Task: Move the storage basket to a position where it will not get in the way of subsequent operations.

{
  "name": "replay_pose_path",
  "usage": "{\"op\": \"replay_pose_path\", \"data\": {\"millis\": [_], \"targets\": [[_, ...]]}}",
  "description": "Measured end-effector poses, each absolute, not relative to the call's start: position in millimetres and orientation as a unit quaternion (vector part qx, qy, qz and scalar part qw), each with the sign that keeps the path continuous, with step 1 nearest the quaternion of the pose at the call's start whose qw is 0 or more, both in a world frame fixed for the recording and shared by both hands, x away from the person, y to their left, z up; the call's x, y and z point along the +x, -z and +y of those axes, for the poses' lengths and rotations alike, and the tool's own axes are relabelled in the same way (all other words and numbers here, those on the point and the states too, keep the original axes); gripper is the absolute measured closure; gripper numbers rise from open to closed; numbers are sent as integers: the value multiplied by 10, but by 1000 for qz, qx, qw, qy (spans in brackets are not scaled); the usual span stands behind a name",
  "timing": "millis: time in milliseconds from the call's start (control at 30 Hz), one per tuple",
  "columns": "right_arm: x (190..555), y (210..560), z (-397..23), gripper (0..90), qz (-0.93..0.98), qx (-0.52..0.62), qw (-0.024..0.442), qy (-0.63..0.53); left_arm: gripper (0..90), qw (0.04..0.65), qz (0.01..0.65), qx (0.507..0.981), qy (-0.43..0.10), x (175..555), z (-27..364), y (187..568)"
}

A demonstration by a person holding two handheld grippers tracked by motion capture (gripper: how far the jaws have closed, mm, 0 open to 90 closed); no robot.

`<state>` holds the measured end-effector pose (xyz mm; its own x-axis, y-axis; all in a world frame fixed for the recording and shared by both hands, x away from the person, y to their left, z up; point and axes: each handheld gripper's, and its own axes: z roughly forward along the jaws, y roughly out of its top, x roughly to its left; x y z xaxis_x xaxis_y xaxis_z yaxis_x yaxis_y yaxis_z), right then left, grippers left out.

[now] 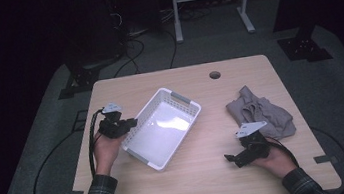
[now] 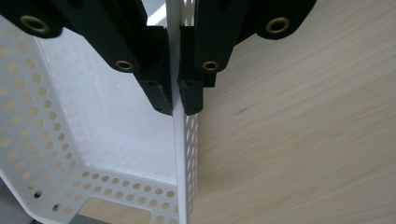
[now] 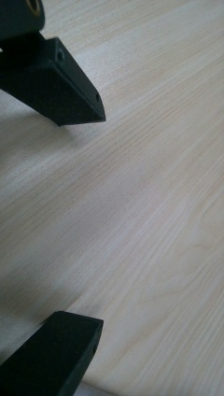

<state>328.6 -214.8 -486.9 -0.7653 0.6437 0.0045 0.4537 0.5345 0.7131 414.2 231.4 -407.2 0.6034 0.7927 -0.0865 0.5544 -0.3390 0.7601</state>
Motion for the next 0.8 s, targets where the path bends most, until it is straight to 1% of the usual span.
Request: {"op": "replay_pose_path", "data": {"millis": [267,500,800], "targets": [[3286,4869,-2148,23,866,317,130,-364,846,382,437,798,-161,4202,2508,4139],[3286,4869,-2148,23,866,317,130,-364,845,374,447,796,-164,4216,2595,4209],[3286,4869,-2148,23,866,317,130,-364,835,379,456,789,-163,4218,2647,4240]]}}
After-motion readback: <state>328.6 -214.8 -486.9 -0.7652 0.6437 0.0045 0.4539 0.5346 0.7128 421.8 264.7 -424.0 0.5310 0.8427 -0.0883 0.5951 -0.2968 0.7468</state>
